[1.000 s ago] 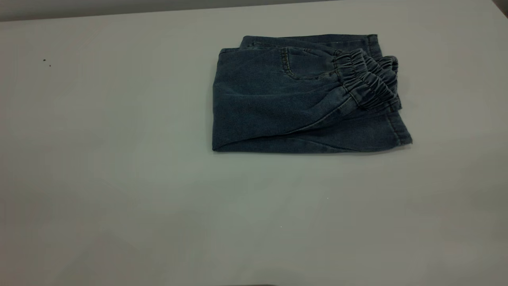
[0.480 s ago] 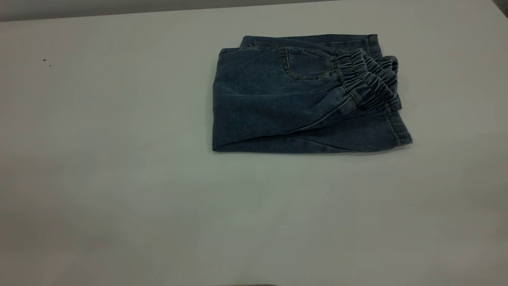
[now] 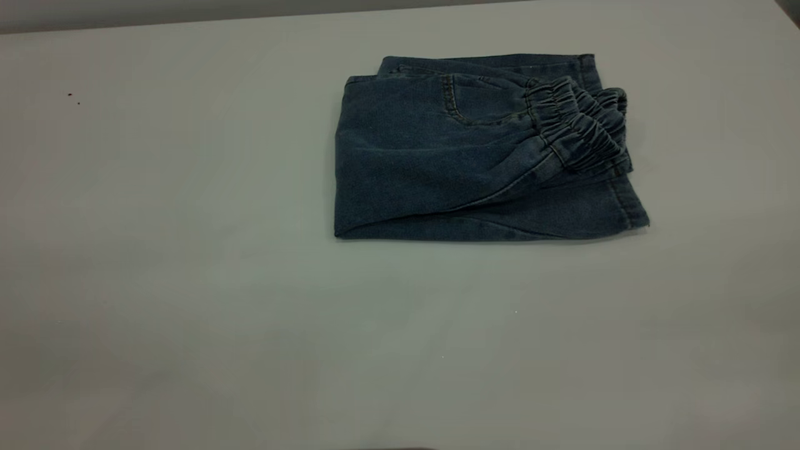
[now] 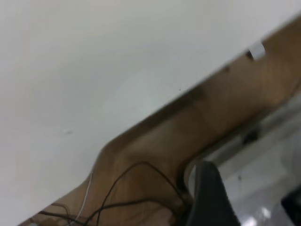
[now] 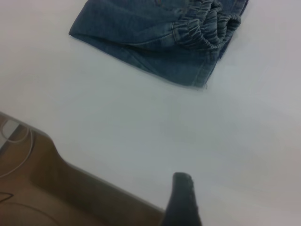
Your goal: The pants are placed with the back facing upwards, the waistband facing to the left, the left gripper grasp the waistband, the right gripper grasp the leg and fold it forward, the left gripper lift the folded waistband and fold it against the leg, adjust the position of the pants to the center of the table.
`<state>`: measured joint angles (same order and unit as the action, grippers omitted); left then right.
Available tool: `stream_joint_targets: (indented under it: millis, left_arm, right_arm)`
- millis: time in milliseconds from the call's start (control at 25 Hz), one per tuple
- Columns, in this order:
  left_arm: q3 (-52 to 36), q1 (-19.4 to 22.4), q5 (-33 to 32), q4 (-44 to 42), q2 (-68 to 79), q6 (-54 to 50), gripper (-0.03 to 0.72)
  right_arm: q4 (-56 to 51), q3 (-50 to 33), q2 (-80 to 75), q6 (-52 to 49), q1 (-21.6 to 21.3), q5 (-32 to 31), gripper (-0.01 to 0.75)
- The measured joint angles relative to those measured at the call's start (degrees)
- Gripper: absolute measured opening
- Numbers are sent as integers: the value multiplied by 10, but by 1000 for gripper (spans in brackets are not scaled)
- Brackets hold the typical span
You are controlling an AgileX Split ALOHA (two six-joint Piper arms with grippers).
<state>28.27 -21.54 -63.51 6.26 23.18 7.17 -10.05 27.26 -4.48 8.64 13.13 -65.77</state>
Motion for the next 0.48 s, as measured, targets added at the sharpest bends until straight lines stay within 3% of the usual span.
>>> stream_joint_targets:
  millis: [240, 480]
  left_arm:
    - [0, 147, -3, 0, -139, 0, 403]
    - [0, 198, -12, 0, -241, 0, 403]
  right_arm:
    - [-1, 0, 6, 0, -86, 0, 497]
    - [-1, 0, 27, 0, -143, 0, 496]
